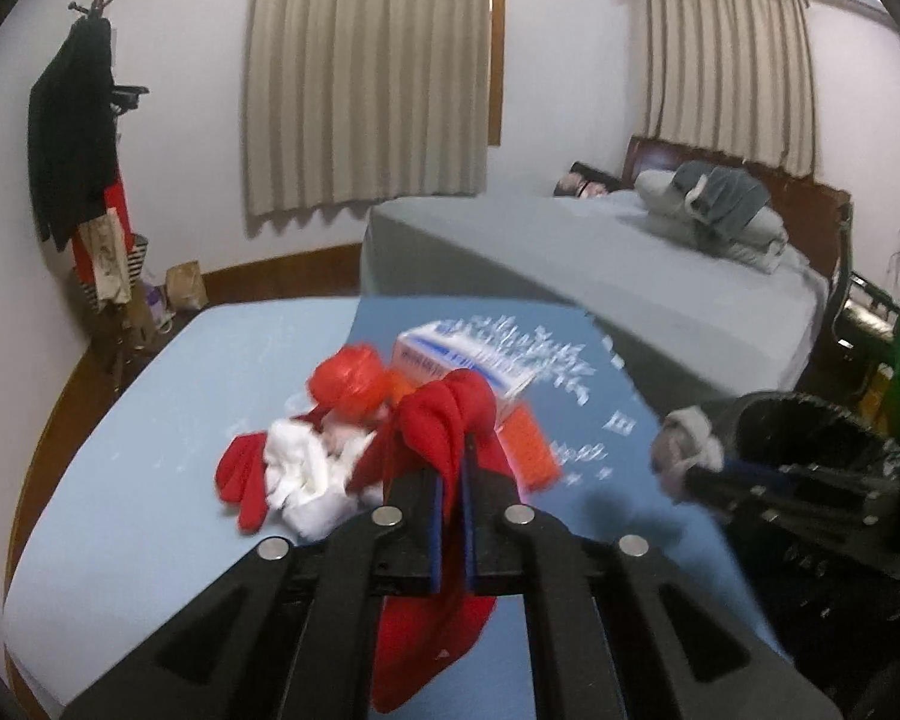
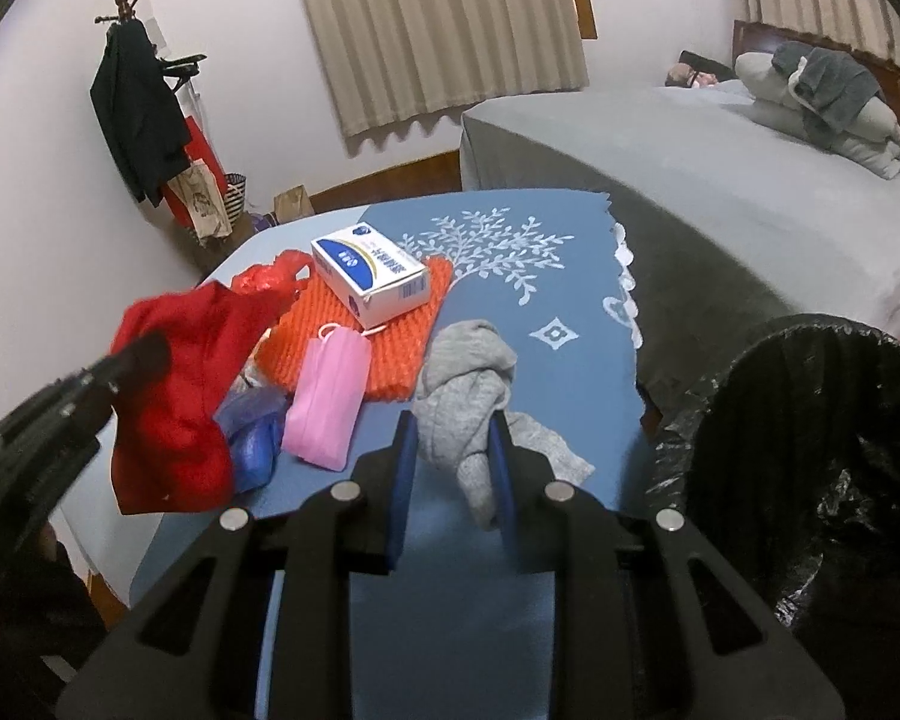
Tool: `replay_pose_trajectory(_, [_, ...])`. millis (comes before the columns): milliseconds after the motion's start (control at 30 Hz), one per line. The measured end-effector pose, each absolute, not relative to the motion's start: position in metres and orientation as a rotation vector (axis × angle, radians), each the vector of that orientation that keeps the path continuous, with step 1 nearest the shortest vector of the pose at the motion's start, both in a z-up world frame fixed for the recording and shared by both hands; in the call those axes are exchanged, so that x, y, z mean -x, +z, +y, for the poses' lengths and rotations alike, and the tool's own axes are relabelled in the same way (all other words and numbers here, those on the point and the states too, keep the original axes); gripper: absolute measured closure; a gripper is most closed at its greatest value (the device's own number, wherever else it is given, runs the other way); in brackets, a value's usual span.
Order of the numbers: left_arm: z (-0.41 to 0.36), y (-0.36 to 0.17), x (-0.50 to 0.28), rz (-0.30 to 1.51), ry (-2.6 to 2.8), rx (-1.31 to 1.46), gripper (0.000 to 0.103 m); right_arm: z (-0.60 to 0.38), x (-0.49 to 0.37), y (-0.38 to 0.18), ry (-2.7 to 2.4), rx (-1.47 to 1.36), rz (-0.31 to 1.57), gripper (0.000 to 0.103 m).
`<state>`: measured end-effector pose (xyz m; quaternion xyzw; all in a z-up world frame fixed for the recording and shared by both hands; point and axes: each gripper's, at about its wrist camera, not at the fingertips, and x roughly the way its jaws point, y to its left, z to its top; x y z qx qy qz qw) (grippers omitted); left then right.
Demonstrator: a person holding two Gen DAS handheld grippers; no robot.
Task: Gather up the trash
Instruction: 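Grasp the red glove with the left tool while the right tool holds the grey cloth, then carry both items over the bin and open both tools to drop them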
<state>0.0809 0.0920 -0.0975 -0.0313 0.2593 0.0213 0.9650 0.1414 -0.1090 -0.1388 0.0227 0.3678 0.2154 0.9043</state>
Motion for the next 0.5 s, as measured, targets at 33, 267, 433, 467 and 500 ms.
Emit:
replay_pose_trajectory(33, [0.088,-0.093,-0.082,0.518,0.029,0.064,0.098,-0.112,-0.141,-0.136,0.442,-0.05,0.754,0.079])
replay_pose_trajectory(267, [0.057,-0.077,-0.089,0.488,-0.067,0.065,0.098,-0.153,-0.131,-0.114,0.364,-0.079,0.705,0.079])
replay_pose_trajectory(433, [0.02,-0.074,-0.101,0.505,-0.167,0.048,0.098,-0.192,-0.124,-0.104,0.276,-0.101,0.683,0.079])
replay_pose_trajectory(467, [0.013,-0.075,-0.103,0.509,-0.184,0.046,0.098,-0.2,-0.122,-0.102,0.259,-0.104,0.68,0.079])
replay_pose_trajectory(500, [0.005,-0.074,-0.106,0.514,-0.209,0.042,0.098,-0.208,-0.12,-0.101,0.238,-0.108,0.676,0.079])
